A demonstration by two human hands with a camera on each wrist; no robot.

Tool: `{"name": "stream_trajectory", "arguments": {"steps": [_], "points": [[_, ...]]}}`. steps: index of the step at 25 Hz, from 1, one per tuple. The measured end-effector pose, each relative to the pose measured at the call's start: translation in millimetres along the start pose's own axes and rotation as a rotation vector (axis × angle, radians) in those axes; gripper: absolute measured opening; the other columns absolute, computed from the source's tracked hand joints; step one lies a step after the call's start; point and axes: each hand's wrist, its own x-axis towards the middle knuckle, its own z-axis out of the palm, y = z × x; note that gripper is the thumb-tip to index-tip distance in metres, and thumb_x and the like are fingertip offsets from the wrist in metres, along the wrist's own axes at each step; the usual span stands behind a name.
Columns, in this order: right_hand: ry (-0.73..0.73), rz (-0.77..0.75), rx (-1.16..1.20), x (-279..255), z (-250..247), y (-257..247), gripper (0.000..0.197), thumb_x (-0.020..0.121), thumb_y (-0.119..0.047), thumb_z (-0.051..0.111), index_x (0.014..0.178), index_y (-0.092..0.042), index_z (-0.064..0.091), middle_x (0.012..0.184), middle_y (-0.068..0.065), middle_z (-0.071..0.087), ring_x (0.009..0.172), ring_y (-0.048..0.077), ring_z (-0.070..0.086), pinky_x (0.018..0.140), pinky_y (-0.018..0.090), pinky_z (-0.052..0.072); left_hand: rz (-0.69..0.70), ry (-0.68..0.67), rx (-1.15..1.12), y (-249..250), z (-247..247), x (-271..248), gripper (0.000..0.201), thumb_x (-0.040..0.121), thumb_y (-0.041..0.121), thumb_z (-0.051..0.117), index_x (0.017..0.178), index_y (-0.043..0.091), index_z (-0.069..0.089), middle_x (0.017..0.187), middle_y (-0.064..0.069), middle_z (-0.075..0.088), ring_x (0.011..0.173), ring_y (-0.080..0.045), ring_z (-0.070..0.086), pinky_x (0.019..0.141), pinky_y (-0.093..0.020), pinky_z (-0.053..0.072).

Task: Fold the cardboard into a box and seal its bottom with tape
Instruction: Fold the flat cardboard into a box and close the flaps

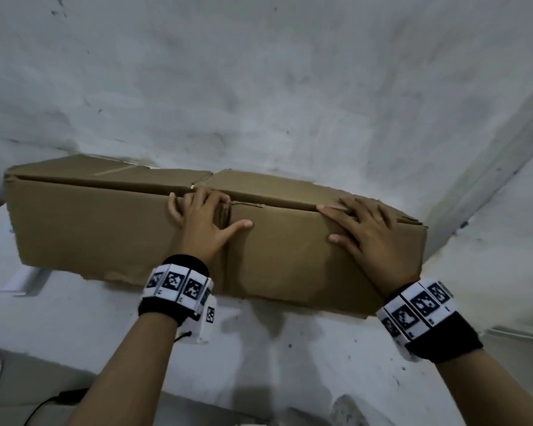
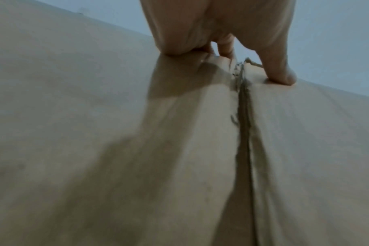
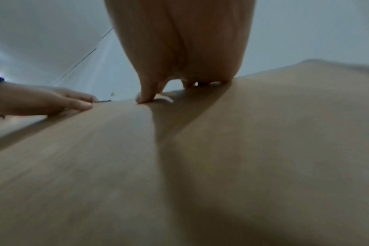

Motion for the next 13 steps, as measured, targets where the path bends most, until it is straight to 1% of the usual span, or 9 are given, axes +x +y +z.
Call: {"name": "stream_trajectory", "arguments": {"steps": [3,4,6,8,9,10,11,12,13], "points": [[0.092,0.038,-0.011,-2.8,2.7,12.5,0.047,0.085,-0.048,0.040,0.125,-0.027,0.055,0.140,0.004,0.048,0.133,0.027,0.039,0.111,0.053,0.012,0.075,-0.073,0.045,-4.5,-17.8,-8.6,0.069,0.064,0.067,0.037,0.103,0.016,0.060,0.113,-0.007,0.055,0.114,-0.025,0.044,0.101,-0.028,0.008],[0.114,0.073,-0.032,0.8,3.2,11.2,0.040,0.085,-0.041,0.050,0.121,-0.024,0.057,0.138,0.007,0.049,0.132,0.029,0.039,0.111,0.055,0.011,0.118,-0.105,0.093,-8.7,-25.3,-8.7,0.069,0.068,0.064,0.033,0.106,0.013,0.060,0.112,-0.009,0.056,0.112,-0.026,0.045,0.096,-0.028,0.014],[0.190,0.181,-0.031,6.6,7.1,0.7,0.035,0.080,-0.024,0.065,0.115,-0.020,0.061,0.133,0.015,0.049,0.128,0.037,0.040,0.106,0.061,0.016,0.156,-0.142,0.200,-18.7,-42.2,-5.8,0.068,0.077,0.057,0.026,0.109,0.008,0.060,0.111,-0.016,0.057,0.108,-0.031,0.047,0.094,-0.036,0.027],[0.307,0.258,-0.038,12.1,20.0,-22.4,0.034,0.075,-0.006,0.062,0.108,-0.012,0.065,0.119,0.024,0.056,0.112,0.043,0.051,0.095,0.061,0.032,0.111,-0.144,0.287,-31.9,-59.4,2.9,0.057,0.085,0.048,0.030,0.112,0.010,0.060,0.114,-0.018,0.056,0.110,-0.035,0.045,0.094,-0.042,0.033],[0.364,0.254,-0.065,15.2,25.0,-35.9,0.035,0.073,-0.001,0.054,0.104,-0.010,0.067,0.109,0.025,0.060,0.100,0.043,0.057,0.086,0.056,0.041,0.071,-0.155,0.299,-37.5,-62.6,9.0,0.045,0.089,0.041,0.036,0.115,0.013,0.059,0.118,-0.018,0.054,0.113,-0.035,0.044,0.096,-0.045,0.033],[0.353,0.224,-0.077,16.7,27.1,-53.5,0.038,0.073,-0.002,0.047,0.104,-0.010,0.067,0.103,0.024,0.063,0.091,0.040,0.061,0.079,0.051,0.046,0.035,-0.172,0.290,-42.9,-65.5,10.0,0.034,0.092,0.032,0.044,0.117,0.015,0.058,0.120,-0.017,0.052,0.115,-0.035,0.043,0.099,-0.047,0.033],[0.345,0.192,-0.085,19.0,29.7,-70.6,0.043,0.075,-0.005,0.042,0.109,-0.010,0.066,0.106,0.023,0.063,0.093,0.039,0.062,0.080,0.049,0.047,0.011,-0.186,0.265,-46.1,-65.8,9.5,0.029,0.091,0.026,0.050,0.117,0.017,0.058,0.120,-0.017,0.051,0.116,-0.036,0.042,0.101,-0.049,0.033],[0.246,0.176,-0.045,22.9,32.0,-87.6,0.046,0.080,-0.008,0.040,0.122,-0.011,0.058,0.121,0.022,0.057,0.108,0.039,0.057,0.090,0.051,0.042,-0.005,-0.181,0.239,-48.2,-64.3,8.5,0.028,0.089,0.022,0.055,0.116,0.018,0.059,0.118,-0.018,0.050,0.116,-0.036,0.042,0.102,-0.051,0.032],[0.121,0.180,0.002,25.8,36.1,-102.7,0.048,0.088,-0.015,0.040,0.136,-0.014,0.044,0.139,0.019,0.044,0.128,0.037,0.041,0.103,0.055,0.029,-0.016,-0.162,0.222,-47.9,-61.9,6.2,0.028,0.086,0.022,0.058,0.114,0.018,0.060,0.116,-0.017,0.051,0.116,-0.036,0.042,0.102,-0.054,0.032]]}}
